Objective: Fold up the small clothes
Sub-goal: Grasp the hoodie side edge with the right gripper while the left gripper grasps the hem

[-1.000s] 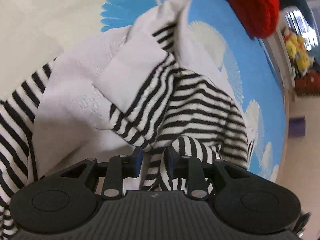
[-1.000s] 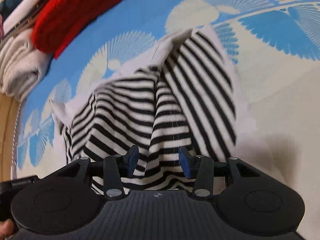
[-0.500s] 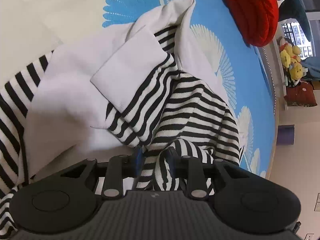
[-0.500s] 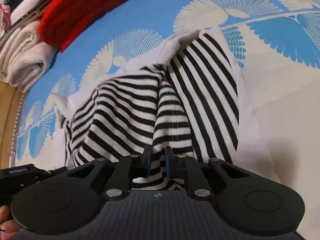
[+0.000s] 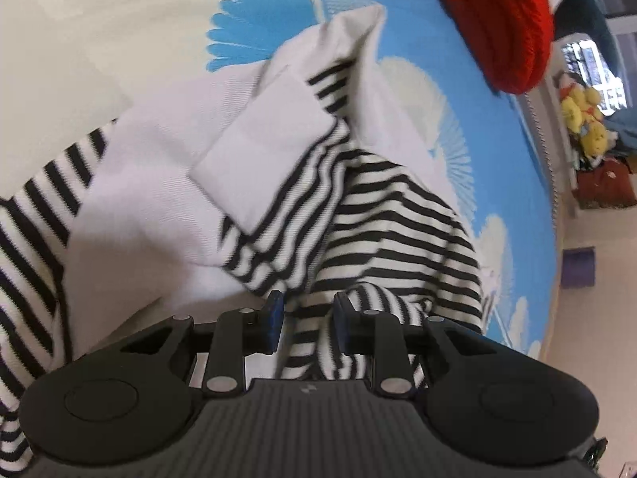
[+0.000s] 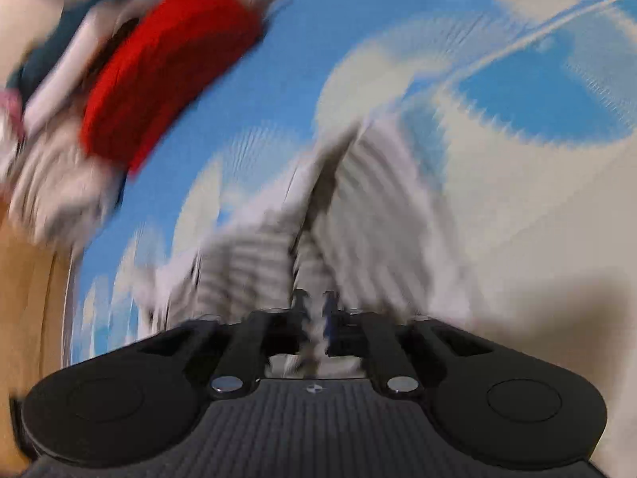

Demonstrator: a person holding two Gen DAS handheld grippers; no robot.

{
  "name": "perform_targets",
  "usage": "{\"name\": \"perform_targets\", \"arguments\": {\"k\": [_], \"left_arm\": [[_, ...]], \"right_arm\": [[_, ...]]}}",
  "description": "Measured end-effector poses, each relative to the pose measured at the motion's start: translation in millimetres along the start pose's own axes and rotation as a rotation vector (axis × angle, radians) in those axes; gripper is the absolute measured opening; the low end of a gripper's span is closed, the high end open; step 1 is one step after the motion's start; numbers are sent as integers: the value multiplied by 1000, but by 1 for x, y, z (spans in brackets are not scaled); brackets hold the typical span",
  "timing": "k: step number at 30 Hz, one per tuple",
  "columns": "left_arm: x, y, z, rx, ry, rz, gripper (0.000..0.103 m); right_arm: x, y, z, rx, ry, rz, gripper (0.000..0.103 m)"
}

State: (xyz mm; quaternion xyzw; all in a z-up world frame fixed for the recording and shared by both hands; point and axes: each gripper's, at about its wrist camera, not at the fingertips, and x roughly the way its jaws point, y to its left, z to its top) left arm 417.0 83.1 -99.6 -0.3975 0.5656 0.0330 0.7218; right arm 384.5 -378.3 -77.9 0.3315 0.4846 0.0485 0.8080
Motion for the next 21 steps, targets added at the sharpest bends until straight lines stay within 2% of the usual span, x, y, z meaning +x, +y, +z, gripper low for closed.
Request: {"name": "perform_targets", "arguments": {"k": [1,3,6,7,8,10,13,15,16,17,18,19,21], "left_arm": [[0,1,0,-11,-3,12,29],[0,3,1,-19,-8,25,29],[5,1,0,-7,5,30,29],[8,0,-1,3,19,28,29],[12,-1,-3,9,32,23,29],[19,-3,-6,20,66,7,29],[25,-7,-10,52,90,10,29],[28,-12,-14,88,103,19,27],[29,-15,-16,116,115,19,23],[27,-19,-17,148,114,16,6],[20,-25,-15,192,87,14,1],[10,-31,-13,250,42,11,1],[-21,-48,-7,410,-126,24,1]], "right_arm": [[8,6,-6,-42,50,-9,49],[19,21,-16,-128,73,-49,49],[29,33,-22,-168,82,-64,47],[31,33,-24,-169,88,-70,43],[33,34,-27,-178,96,-81,28],[38,36,-29,-208,107,-85,5],[32,31,-25,-157,78,-43,2],[20,23,-19,-88,34,26,1],[14,20,-15,-55,12,60,1],[8,16,-12,-26,-12,90,1],[3,12,-8,-1,-35,113,1],[-1,8,-6,22,-54,131,1],[-9,1,-1,71,-99,166,1]]}}
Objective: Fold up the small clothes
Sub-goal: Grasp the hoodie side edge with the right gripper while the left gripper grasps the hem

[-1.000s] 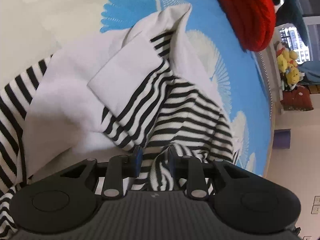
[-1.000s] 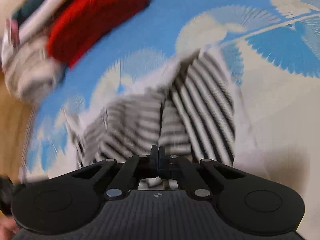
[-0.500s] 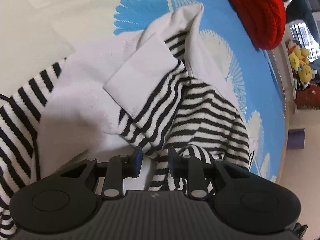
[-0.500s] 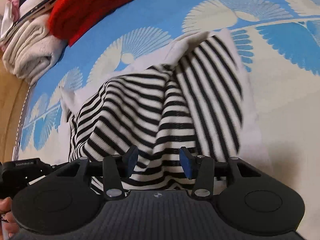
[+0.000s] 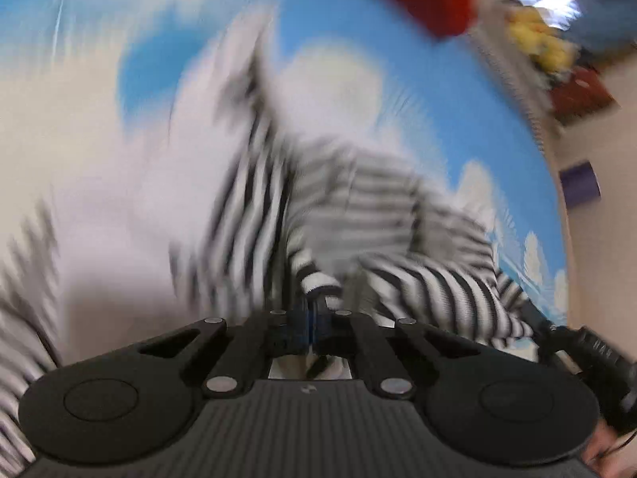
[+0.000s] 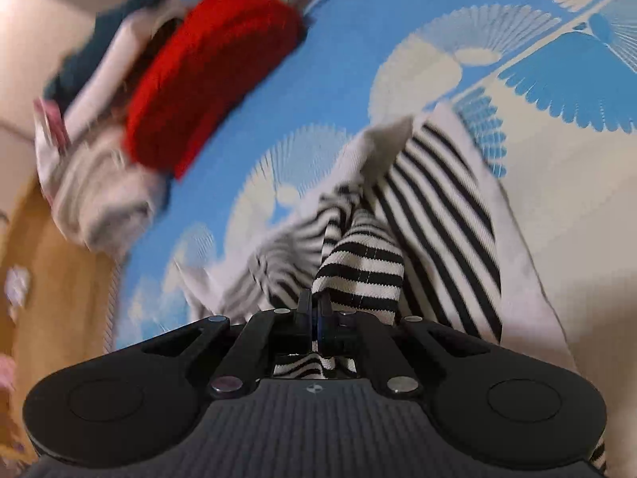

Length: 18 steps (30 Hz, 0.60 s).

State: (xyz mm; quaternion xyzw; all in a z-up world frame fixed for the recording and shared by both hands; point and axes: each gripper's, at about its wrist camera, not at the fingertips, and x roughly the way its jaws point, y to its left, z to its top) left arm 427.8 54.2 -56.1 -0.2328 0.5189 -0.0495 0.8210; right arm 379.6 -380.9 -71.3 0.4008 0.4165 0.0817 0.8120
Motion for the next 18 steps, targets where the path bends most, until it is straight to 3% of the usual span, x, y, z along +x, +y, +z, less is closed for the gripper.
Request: {"name": "perform_targets", "arguments": {"k": [1,3,5,7,8,10,11,12,13,15,17,18], "left_arm": [[-16,-2,6,50,-93,24,1],[-43,5,13,48,-248,39,1],[-53,18,16,-14,-298,29,1],[-43,32,14,-97,-241,28,1],[-28,38,11,-117,-153,54,1],[3,48,3,-121,43,128,4],[12,57,-3,-163,89,151,11],[13,65,-6,-219,86,146,20],[11,71,-7,-270,77,133,22],[3,74,-4,-297,45,112,30],[-4,69,-1,-293,6,100,32],[-4,68,-1,-298,4,87,32]], "right_arm": [[-5,-2,3,23,-32,9,1],[-13,-3,11,40,-97,16,1],[-23,-7,15,68,-148,26,1],[-24,-13,15,117,-153,32,1],[-20,-18,14,151,-129,17,1],[-6,-28,7,187,-26,-102,1],[1,-31,2,185,18,-179,1],[7,-36,-2,190,49,-241,1],[11,-40,-5,210,63,-270,4],[12,-40,-5,220,61,-299,14],[8,-32,-3,189,22,-311,39],[6,-28,-2,179,-9,-303,42]]}}
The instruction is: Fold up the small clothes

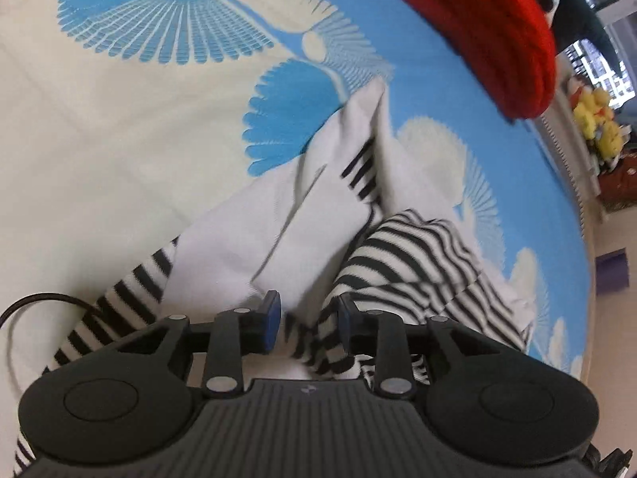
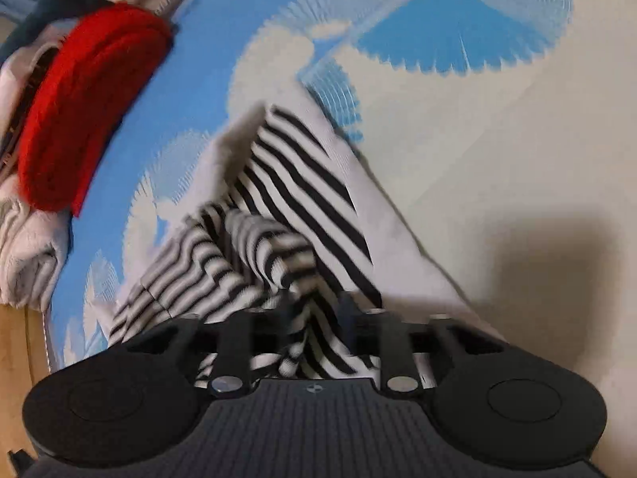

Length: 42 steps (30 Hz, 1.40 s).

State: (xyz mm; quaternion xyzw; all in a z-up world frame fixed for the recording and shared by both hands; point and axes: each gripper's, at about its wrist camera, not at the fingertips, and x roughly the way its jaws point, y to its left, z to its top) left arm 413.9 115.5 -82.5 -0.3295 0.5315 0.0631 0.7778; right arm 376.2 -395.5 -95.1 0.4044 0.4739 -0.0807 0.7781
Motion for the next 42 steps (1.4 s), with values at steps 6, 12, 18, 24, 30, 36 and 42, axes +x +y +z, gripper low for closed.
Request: {"name": "perform_targets", "arguments": {"k": [6,12,18,24,30,36,42], "left_arm": [[12,-5,-2,-32,60,-79,25],[-25,-8,0,-70,-174,-381,2],[-13,5,5,-159,-79,-414,3],[13,-10,-7,49,40,15,29],[-27,-45,-8,207,-198,-70,29],[-14,-63,-20,333,-153,-73,29],[23,-40,-16,248,15,133,30]], "right_arm": [[5,2,-4,-11,27,52,44],[-2,16,-11,-42,-12,189,4],[-27,-1,-8,172,-190,451,3],[12,-7,-23,79,-6,-86,14],[-20,35,-27,-136,-241,-110,36],[-18,44,-22,-200,-226,78,40],[34,15,-22,-83,14,-91,35]]}}
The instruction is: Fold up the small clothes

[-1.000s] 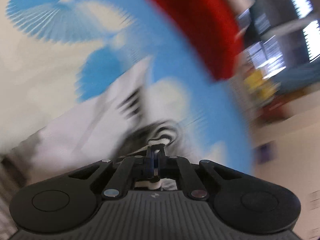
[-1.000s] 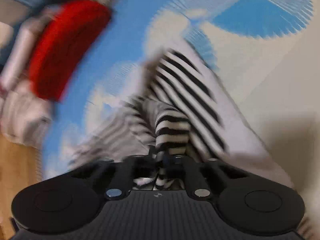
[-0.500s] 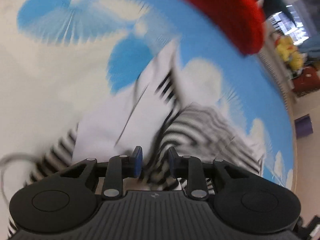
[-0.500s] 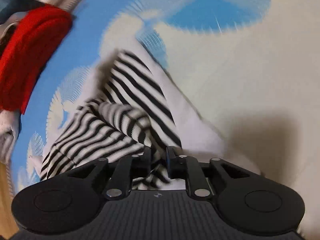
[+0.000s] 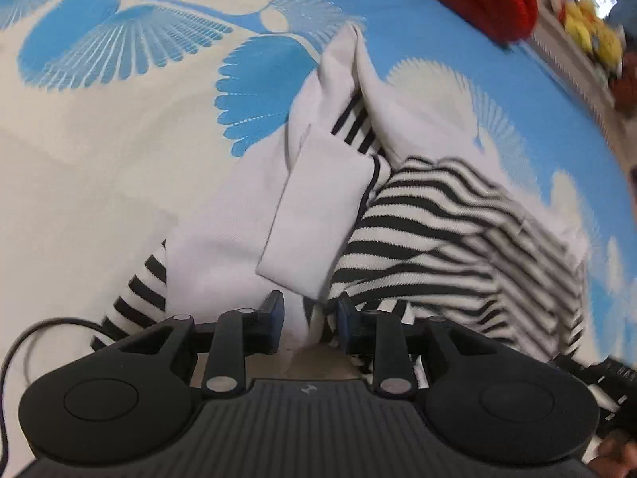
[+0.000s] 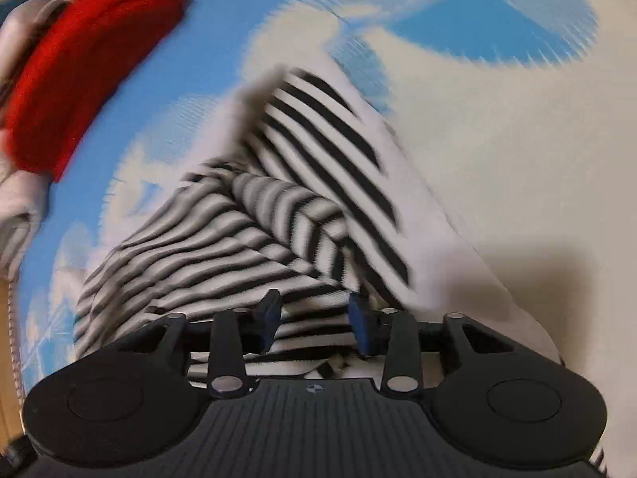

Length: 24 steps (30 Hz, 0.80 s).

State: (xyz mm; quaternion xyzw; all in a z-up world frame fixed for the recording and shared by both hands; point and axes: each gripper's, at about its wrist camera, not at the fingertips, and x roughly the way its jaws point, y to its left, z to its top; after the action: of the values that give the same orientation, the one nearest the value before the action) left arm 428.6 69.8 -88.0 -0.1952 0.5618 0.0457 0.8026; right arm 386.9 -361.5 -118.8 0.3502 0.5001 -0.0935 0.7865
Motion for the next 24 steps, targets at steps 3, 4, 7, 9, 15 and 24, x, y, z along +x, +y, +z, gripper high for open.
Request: {"name": "perform_targets", "arguments": {"k": [3,4,7,9,15,24], "left_arm": [[-19,-12,4,83,-67,-3,30],[-23,-14,4,100,-76,-5,31],[-32,-9,5,62,-59,-23,31],[-45,-3,5,48,-72,-44,31],[-108,15,0,100,-232,-29,31],[-200,21,-50,222,-468,-113,30]], "right_arm": [[-13,8,3,-20,-45,14,39],[-19,12,4,-29,-75,28,41],[-25,10,3,5,-76,40,41],[-24,3,-3,66,-61,10,41],[-70,5,-11,41,-178,-6,42],[-180,2,-30,-89,-416,130,42]]}}
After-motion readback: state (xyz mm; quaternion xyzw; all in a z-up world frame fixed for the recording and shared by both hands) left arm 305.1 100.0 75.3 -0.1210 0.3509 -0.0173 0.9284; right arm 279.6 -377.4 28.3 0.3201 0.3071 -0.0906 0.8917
